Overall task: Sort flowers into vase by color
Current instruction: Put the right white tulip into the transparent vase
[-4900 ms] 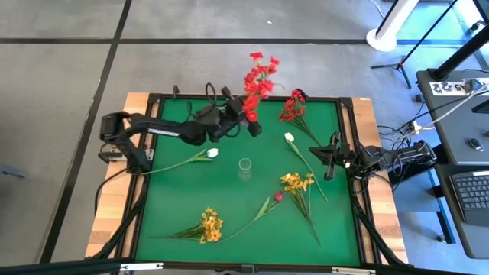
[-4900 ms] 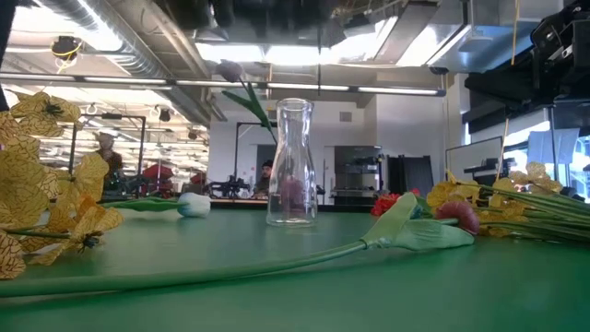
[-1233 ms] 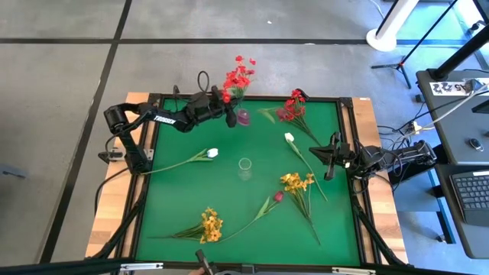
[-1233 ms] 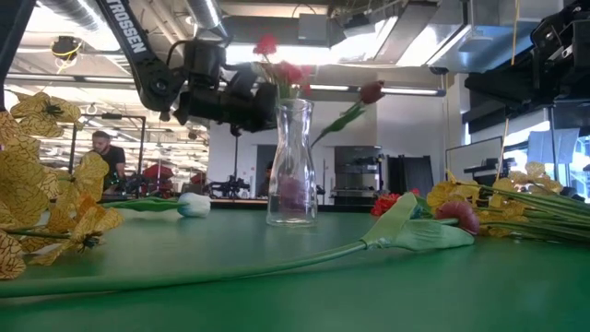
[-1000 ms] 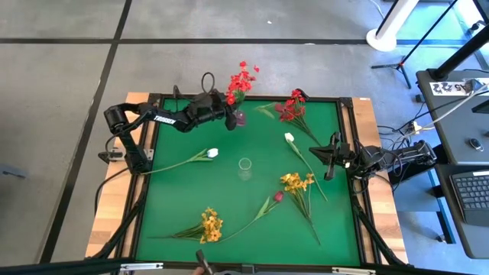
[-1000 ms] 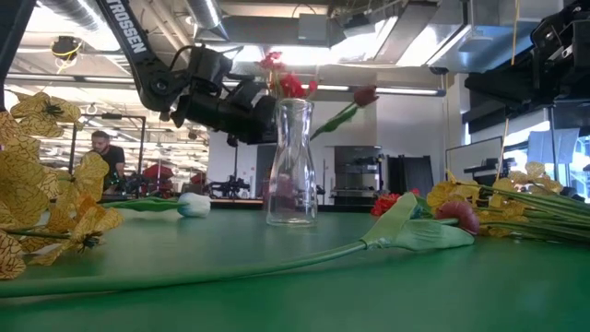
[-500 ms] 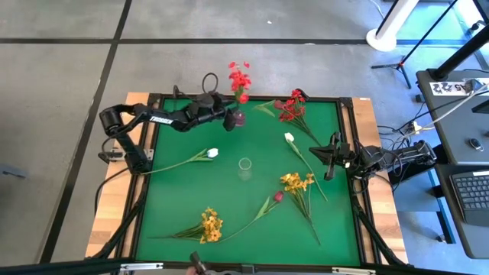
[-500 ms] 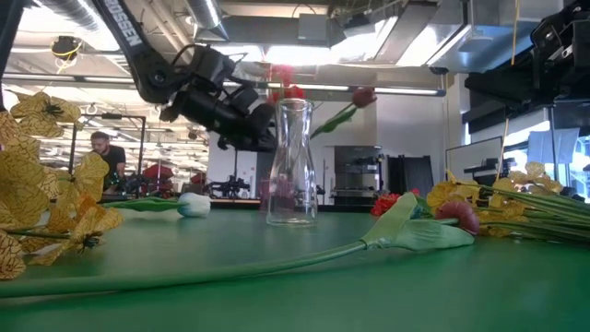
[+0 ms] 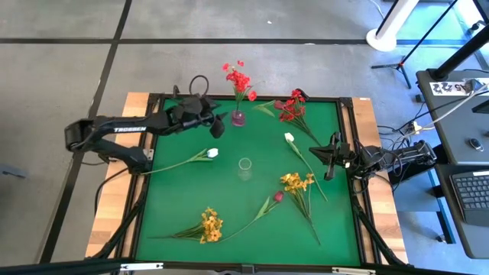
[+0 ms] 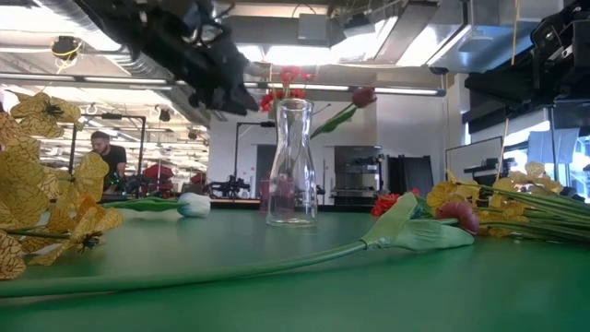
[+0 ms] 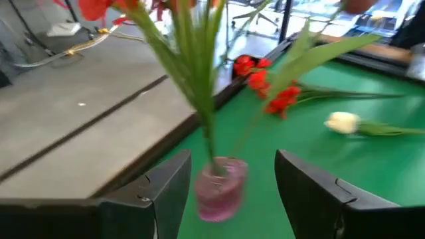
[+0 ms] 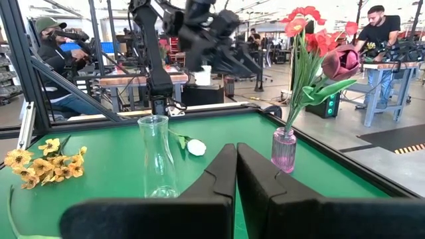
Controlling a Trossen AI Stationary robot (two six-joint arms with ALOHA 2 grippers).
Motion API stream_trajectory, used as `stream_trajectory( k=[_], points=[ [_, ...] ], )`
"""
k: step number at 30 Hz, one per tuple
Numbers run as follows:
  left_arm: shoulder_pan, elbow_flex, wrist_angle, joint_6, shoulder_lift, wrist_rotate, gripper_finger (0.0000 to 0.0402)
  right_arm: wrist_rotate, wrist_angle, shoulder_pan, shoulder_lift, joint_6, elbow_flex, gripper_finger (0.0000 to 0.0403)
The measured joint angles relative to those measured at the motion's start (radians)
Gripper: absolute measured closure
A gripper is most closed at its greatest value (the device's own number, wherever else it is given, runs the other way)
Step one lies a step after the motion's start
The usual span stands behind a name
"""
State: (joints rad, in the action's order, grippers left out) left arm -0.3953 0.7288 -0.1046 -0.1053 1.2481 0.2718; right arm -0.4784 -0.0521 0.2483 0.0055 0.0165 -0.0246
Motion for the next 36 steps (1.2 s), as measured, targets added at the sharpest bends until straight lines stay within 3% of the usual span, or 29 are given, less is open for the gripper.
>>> stream_trajectory(
  k=[10,19,29,36],
  points=[
    [0.21,0.0,0.021,-0.11,-0.049,-0.09,0.0194,0.0,0.0,0.0,0.0,0.0,0.0,0.0388],
    [0.421,0.0,0.019,-0.156,-0.049,-0.097,0.0194,0.0,-0.003,0.0,0.0,-0.014,0.0,0.0388],
    [0.589,0.0,0.019,-0.183,-0.049,0.049,0.0194,0.039,-0.187,0.0,0.0,-0.123,-0.002,0.0388],
    [0.62,0.0,0.049,-0.207,-0.049,0.068,0.0194,-0.026,0.153,0.0,0.142,-0.281,-0.186,0.0388]
  ],
)
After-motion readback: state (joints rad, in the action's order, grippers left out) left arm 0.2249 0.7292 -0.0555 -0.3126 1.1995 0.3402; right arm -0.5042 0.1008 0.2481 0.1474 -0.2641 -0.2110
